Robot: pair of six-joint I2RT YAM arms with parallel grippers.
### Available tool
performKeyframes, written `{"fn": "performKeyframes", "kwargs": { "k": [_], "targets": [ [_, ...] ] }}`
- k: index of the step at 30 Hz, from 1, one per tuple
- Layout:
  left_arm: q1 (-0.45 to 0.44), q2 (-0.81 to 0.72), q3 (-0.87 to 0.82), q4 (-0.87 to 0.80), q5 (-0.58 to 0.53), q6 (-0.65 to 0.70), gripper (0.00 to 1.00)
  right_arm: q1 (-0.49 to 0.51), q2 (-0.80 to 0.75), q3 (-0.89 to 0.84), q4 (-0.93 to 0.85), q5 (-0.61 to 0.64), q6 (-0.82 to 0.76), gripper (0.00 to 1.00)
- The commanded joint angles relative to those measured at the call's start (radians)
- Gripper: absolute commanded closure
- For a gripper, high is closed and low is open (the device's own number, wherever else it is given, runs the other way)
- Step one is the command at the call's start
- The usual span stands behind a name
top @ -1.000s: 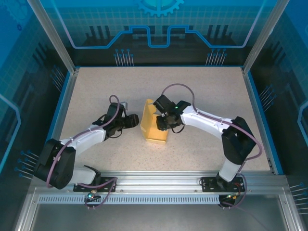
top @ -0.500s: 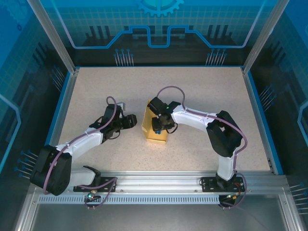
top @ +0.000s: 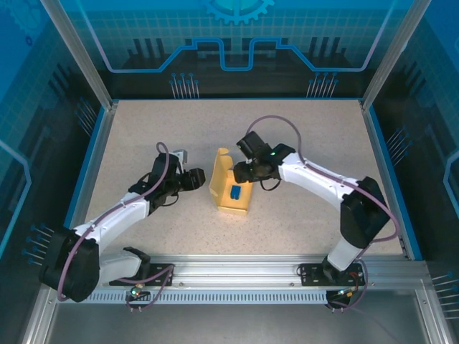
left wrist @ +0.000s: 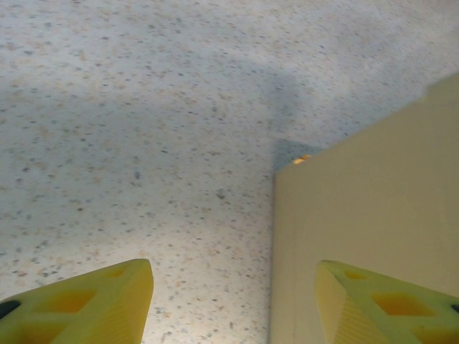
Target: Fold the paper box
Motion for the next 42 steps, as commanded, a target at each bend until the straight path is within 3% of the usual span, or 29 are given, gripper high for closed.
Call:
{"fn": "performKeyframes", "kwargs": {
  "k": [1, 6, 12, 19, 27, 35, 42],
  "targets": [
    [-0.040, 0.008, 0.058, -0.029, 0.045, 0.033, 0.38, -0.063, -0.031, -0.048, -0.019, 0.009, -0.075, 0.42],
    [-0.066, 0.007, 0.072, -0.048, -0.021, 0.024, 0.39, -0.133, 0.000, -0.069, 0.034, -0.115, -0.128, 0.42],
    [-0.058, -0.091, 0.060, -0.149, -0.203, 0.063, 0.37, -0.203, 0.071, -0.044, 0.126, -0.222, -0.192, 0.40],
    [-0.042, -0.142, 0.037, -0.282, -0.206, 0.036, 0.36, -0.228, 0.224, 0.066, 0.119, -0.294, -0.233, 0.40],
    [-0.065, -0.133, -0.058, -0.306, -0.019, -0.045, 0.38, -0.248, 0.306, 0.144, 0.090, -0.300, -0.248, 0.40],
    [-0.125, -0.038, -0.112, -0.157, 0.163, -0.049, 0.39, -0.254, 0.351, 0.183, 0.058, -0.297, -0.256, 0.41],
    [-0.175, 0.001, -0.171, -0.001, 0.150, -0.101, 0.38, -0.255, 0.375, 0.196, 0.030, -0.301, -0.278, 0.41]
  ]
}}
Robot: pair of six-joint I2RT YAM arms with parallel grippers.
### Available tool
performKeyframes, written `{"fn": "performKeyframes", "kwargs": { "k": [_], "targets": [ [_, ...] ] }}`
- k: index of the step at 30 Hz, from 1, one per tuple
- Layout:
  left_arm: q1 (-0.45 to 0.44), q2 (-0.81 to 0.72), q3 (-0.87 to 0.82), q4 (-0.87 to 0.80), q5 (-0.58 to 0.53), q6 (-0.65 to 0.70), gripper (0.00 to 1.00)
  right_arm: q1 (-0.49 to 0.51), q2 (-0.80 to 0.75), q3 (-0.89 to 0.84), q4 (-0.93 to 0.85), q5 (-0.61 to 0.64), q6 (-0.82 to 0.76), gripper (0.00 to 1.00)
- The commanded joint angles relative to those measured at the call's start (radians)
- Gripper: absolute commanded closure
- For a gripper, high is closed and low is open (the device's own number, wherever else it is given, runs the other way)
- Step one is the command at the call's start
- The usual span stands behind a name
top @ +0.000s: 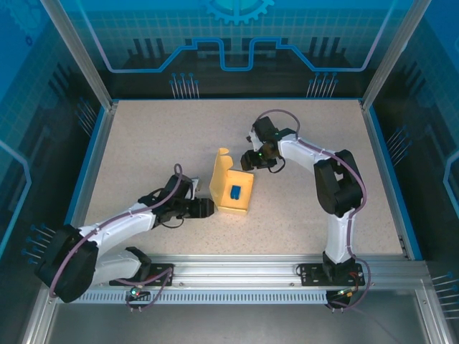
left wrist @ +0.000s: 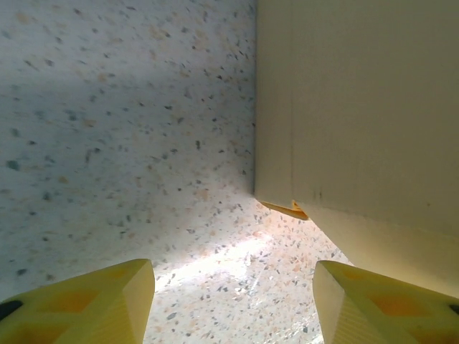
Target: Fold the paper box
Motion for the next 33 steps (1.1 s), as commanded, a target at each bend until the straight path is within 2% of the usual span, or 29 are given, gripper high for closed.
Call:
{"fn": "performKeyframes", "kwargs": {
  "k": [1, 13, 33],
  "targets": [
    [-0.010, 0.018, -0.027, 0.107, 0.022, -0.042, 0.38, -0.012, 0.028, 0.031, -0.041, -0.022, -0.029, 0.41],
    [-0.011, 0.086, -0.005, 0.224, -0.061, -0.073, 0.39, -0.039, -0.001, -0.016, -0.058, -0.018, -0.050, 0.41],
    [-0.009, 0.299, 0.163, 0.236, -0.132, -0.011, 0.38, -0.103, -0.131, -0.208, -0.025, -0.037, -0.036, 0.41]
  ]
}}
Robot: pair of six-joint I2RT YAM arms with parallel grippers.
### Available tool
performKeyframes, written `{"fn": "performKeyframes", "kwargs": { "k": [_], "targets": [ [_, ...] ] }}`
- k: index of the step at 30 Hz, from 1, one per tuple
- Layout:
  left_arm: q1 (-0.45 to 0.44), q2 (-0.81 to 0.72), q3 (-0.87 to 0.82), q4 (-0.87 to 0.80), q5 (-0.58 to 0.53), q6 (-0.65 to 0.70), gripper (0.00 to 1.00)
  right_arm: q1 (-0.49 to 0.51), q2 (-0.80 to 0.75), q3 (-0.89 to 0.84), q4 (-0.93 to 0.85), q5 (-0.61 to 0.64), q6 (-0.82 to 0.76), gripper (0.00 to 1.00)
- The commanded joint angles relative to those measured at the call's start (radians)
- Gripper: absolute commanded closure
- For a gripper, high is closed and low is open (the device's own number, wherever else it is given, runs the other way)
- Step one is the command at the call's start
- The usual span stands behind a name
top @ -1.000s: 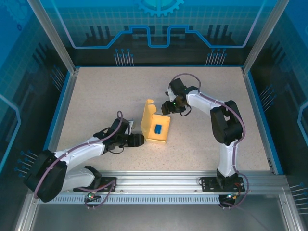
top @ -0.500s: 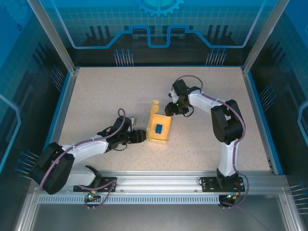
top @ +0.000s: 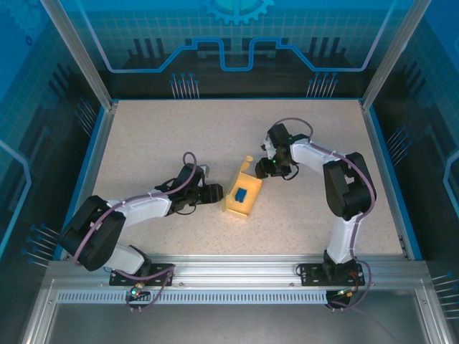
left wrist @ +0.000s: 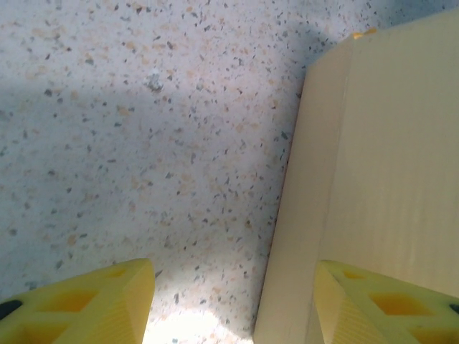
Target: Fold the paper box
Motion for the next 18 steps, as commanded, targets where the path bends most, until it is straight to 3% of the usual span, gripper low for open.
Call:
{"fn": "performKeyframes", "kwargs": {
  "k": [1, 9, 18],
  "targets": [
    [-0.003, 0.034, 0.046, 0.015, -0.029, 0.032, 0.38, -0.012, -0.054, -0.045, -0.001, -0.031, 0.003, 0.41],
    [0.058, 0.027, 0.039, 0.028, -0.055, 0.009, 0.37, -0.011, -0.146, -0.163, 0.028, -0.032, 0.027, 0.41],
    [0.073, -0.194, -0.105, -0.180, -0.005, 0.030, 0.36, -0.011, -0.135, -0.149, 0.030, -0.022, 0.031, 0.41]
  ]
}}
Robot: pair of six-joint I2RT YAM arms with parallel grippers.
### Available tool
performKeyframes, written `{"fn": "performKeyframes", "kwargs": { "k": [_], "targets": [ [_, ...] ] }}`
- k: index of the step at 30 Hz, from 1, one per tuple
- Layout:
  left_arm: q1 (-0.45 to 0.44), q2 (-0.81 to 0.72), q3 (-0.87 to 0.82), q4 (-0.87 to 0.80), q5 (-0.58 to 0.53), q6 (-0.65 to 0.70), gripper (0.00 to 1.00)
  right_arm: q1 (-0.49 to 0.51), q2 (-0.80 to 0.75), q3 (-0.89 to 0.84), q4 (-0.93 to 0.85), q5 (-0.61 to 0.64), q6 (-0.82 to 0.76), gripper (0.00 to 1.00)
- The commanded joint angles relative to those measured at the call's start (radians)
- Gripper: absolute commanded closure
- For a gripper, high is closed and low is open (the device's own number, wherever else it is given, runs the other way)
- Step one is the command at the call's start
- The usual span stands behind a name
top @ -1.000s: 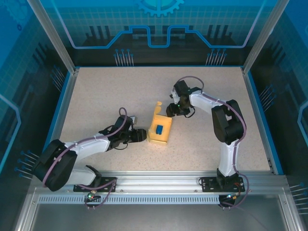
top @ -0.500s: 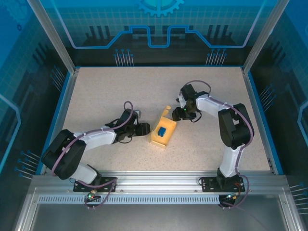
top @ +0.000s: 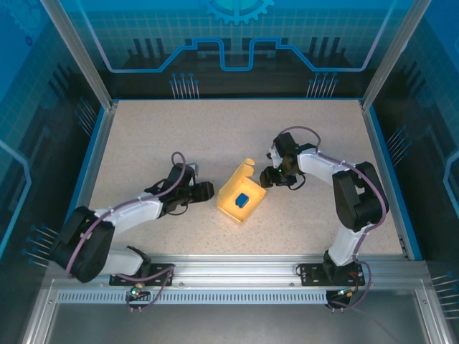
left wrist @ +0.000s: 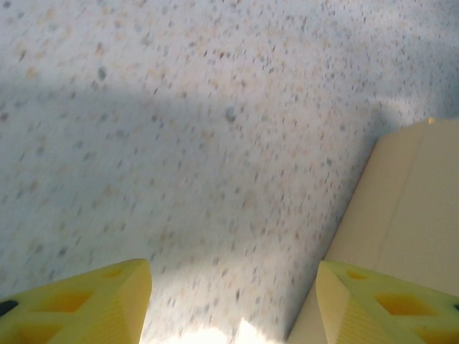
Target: Fold the paper box
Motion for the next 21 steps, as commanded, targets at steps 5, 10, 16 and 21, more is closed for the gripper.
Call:
{"fn": "performKeyframes", "kwargs": {
  "k": [5, 10, 16, 21],
  "targets": [
    [-0.013, -0.107, -0.099, -0.103, 0.142, -0.007, 0.37, -0.009, 0.027, 0.066, -0.015, -0.005, -0.004, 0.41],
    [-0.036, -0.068, -0.109, -0.053, 0.181, -0.039, 0.37, -0.008, 0.030, 0.070, -0.019, 0.004, -0.007, 0.41],
    [-0.053, 0.004, -0.116, 0.053, 0.227, -0.095, 0.38, -0.008, 0.010, 0.058, -0.018, 0.012, -0.007, 0.41],
    [-0.055, 0.015, -0.129, 0.103, 0.215, -0.124, 0.38, -0.007, 0.008, 0.047, -0.012, 0.006, -0.004, 0.41]
  ]
}}
